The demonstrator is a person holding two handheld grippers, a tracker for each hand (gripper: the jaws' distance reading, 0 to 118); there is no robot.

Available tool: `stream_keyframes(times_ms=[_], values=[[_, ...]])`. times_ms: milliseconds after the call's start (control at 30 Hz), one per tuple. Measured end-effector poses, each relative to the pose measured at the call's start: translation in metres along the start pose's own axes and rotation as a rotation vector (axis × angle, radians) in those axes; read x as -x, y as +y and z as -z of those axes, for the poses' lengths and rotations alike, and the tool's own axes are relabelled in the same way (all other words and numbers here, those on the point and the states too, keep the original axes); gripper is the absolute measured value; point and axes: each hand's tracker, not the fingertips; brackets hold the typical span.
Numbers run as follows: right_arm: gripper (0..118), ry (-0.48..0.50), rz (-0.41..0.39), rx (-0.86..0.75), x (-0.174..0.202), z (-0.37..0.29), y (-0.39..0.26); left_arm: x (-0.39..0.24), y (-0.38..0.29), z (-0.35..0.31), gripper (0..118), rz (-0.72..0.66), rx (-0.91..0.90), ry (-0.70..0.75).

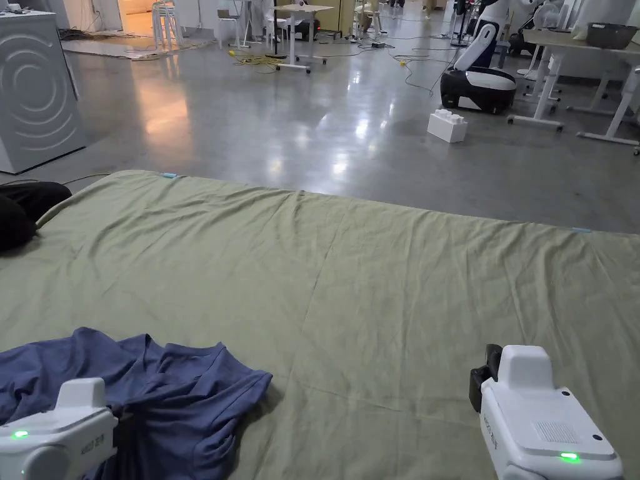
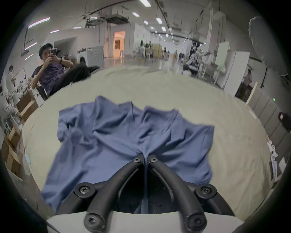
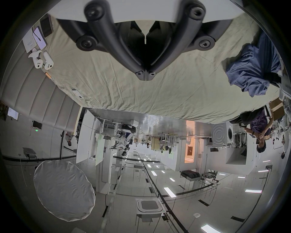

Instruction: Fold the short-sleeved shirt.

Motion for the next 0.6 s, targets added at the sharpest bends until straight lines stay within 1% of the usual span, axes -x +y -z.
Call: stream_keyframes(times_ms=[133, 233, 400, 600], values=[[0, -0.006, 0.010, -0.012, -0.004, -0.003, 0.001, -0.012, 0.034, -0.036, 3, -0.018, -0.129, -0.053], [0, -0.013, 0.018, -0.020, -0.010, -0.005, 0.002, -0.027, 0.065, -0.060, 3, 0.009, -0.217, -0.101], [0, -0.038, 0.028, -0.039, -0.023, -0.014, 0.007, -0.072, 0.112, -0.103, 3, 0.084, -0.336, -0.183], [0, -0.076, 0.040, -0.063, -0.046, -0.028, 0.011, -0.142, 0.150, -0.126, 3, 0.157, -0.426, -0.308]])
